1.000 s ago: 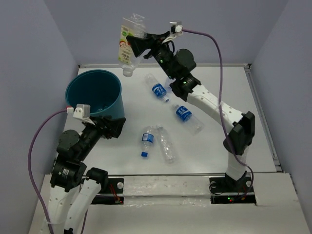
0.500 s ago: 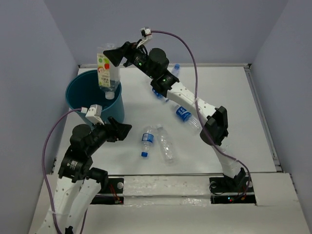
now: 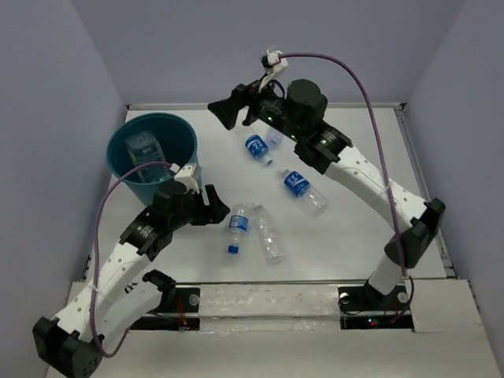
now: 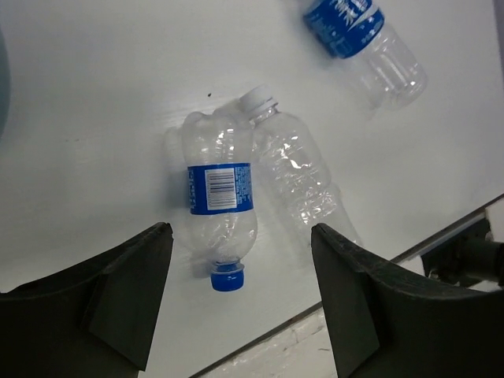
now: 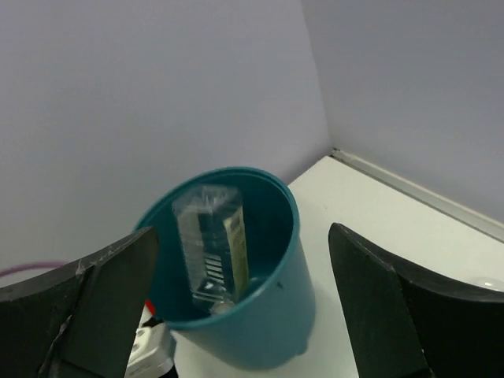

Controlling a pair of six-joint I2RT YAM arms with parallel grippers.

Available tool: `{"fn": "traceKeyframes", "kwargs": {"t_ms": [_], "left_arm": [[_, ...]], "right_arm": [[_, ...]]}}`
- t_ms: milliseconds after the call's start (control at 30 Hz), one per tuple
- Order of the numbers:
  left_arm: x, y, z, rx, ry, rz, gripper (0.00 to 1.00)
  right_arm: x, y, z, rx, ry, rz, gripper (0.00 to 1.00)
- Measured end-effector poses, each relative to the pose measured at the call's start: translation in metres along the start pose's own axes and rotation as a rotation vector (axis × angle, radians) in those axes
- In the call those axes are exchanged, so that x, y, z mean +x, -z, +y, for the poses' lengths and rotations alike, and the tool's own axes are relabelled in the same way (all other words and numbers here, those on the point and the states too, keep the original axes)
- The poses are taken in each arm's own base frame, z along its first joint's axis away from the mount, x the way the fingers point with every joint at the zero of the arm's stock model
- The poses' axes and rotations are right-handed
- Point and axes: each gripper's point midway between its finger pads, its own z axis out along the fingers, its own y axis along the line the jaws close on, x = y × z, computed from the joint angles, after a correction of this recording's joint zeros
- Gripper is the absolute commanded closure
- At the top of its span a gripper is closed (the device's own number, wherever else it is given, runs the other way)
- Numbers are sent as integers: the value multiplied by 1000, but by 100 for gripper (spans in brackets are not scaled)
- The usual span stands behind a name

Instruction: Put the plastic bottles in the bin

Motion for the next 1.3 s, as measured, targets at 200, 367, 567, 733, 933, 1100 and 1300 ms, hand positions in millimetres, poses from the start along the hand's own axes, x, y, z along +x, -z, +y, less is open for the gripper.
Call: {"fn": "traceKeyframes", "kwargs": {"t_ms": [200,367,567,733,933,1100,1300], "left_arm": [[48,-54,5,-119,-124,218,20],[80,-80,33,-263,-191,352,20],[65,-95,23,-283,-232,322,28],[80,-116,21,-278,-255,370,43],[77,-123,16,-266,-255,347,50],[77,-129,16,-264,-256,341,44],[70,-138,9,-245,-253,317,76]], "right_arm": [[27,111,-44,182,52,115,10],[95,177,-74,306,15,284,0],[177,231,-85,355,-46,487,0],[231,250,-91,370,-101,629,0],[285,262,-91,361,-162,779,0],[307,262,-79,321,-176,839,0],[335,268,-87,355,-191,909,0]]}}
